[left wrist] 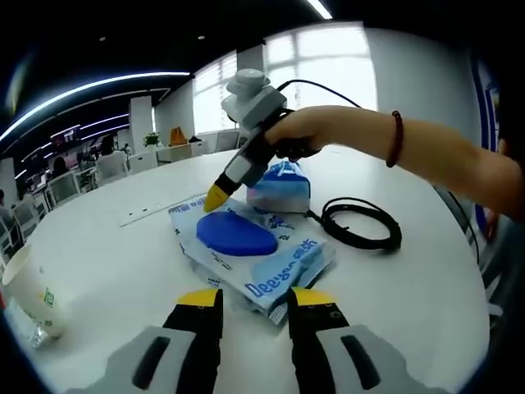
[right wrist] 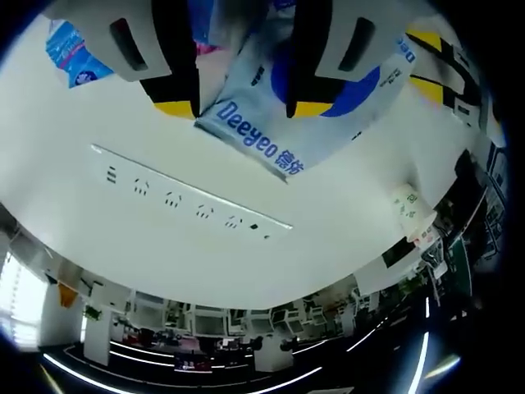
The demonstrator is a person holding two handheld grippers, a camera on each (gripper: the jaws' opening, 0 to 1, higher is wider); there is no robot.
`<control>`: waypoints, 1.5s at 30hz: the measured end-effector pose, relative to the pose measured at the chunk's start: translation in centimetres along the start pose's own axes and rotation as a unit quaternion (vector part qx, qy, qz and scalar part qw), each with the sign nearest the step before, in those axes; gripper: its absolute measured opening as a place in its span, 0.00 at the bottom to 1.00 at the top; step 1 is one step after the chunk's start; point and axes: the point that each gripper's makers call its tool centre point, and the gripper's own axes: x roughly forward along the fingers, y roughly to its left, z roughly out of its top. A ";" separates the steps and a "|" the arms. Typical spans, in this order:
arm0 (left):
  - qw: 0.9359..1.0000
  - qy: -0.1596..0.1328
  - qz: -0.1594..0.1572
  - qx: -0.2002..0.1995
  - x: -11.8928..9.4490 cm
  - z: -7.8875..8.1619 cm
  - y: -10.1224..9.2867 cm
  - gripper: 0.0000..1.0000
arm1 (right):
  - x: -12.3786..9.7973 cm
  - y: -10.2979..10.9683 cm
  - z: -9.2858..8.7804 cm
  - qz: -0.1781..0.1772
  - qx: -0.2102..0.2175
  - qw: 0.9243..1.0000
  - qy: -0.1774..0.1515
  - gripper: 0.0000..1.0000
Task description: Arrange the tabletop items into an orderly group along one side of the table until the central work area is clear of visible clutter.
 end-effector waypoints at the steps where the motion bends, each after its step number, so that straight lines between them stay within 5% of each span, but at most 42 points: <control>1: 1.000 0.004 -0.001 0.001 0.1 -0.1 0.0 0.27 | 0.0 0.0 -0.1 0.000 0.000 1.000 0.000 0.39; 15: 1.000 0.013 -0.021 -0.013 0.6 -0.3 -0.7 0.15 | 0.2 -1.1 -0.3 -0.011 0.022 1.000 -0.001 0.12; 45: 0.999 0.034 -0.028 -0.017 -1.7 -1.4 0.4 0.07 | -0.3 0.9 -0.8 0.024 0.039 0.999 -0.001 0.03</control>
